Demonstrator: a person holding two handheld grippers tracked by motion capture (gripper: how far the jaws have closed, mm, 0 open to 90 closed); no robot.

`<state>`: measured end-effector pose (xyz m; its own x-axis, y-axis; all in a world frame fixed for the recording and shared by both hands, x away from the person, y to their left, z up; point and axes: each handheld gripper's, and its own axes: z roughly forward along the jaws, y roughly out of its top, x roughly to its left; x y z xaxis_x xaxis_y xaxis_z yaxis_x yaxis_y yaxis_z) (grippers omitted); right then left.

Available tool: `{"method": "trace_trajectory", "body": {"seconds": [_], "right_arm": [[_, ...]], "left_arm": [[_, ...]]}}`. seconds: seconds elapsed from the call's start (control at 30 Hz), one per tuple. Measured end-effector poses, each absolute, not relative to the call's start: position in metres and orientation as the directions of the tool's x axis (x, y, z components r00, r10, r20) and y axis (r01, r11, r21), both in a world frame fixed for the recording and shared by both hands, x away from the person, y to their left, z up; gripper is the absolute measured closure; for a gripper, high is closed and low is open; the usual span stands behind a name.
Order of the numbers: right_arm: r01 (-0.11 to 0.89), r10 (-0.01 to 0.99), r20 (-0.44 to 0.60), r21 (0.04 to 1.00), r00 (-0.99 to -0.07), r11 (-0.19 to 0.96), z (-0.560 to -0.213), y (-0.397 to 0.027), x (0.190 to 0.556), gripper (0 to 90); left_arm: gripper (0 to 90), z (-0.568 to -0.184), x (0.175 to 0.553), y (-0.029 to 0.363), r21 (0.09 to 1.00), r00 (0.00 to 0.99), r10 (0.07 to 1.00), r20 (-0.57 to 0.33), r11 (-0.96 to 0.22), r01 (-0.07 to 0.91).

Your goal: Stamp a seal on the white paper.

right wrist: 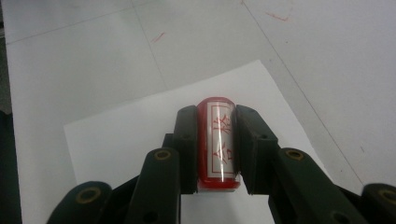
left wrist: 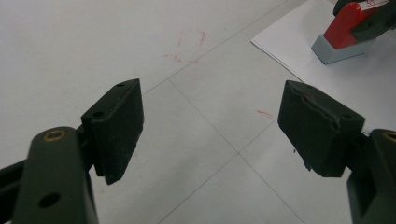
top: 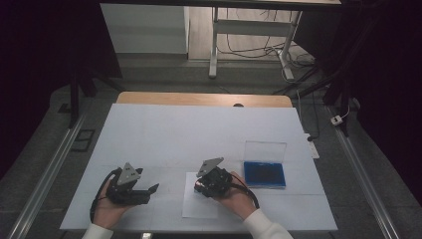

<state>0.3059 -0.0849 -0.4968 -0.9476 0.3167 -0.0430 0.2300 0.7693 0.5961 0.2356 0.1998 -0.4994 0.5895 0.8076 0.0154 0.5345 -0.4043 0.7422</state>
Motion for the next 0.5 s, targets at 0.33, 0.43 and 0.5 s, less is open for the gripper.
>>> {"method": "trace_trajectory", "body": {"seconds": [0.33,0.43,0.5], "right_arm": [[0.227,0.315,-0.045,0.599,-0.948,0.768,-0.4973,-0.0854,0.306,70.8],[0.228,0.315,-0.044,0.599,-0.948,0.768,-0.4972,-0.0853,0.3061,70.7],[0.227,0.314,-0.044,0.6,-0.948,0.767,-0.4973,-0.0854,0.306,70.7]], "left_arm": [[23.2,-0.4996,0.2359,0.1996,0.741,0.589,0.808,0.018,-0.406,0.535],[23.3,-0.4996,0.2359,0.1999,0.741,0.59,0.808,0.016,-0.405,0.535],[23.3,-0.4995,0.2359,0.2,0.741,0.59,0.807,0.016,-0.405,0.535]]}}
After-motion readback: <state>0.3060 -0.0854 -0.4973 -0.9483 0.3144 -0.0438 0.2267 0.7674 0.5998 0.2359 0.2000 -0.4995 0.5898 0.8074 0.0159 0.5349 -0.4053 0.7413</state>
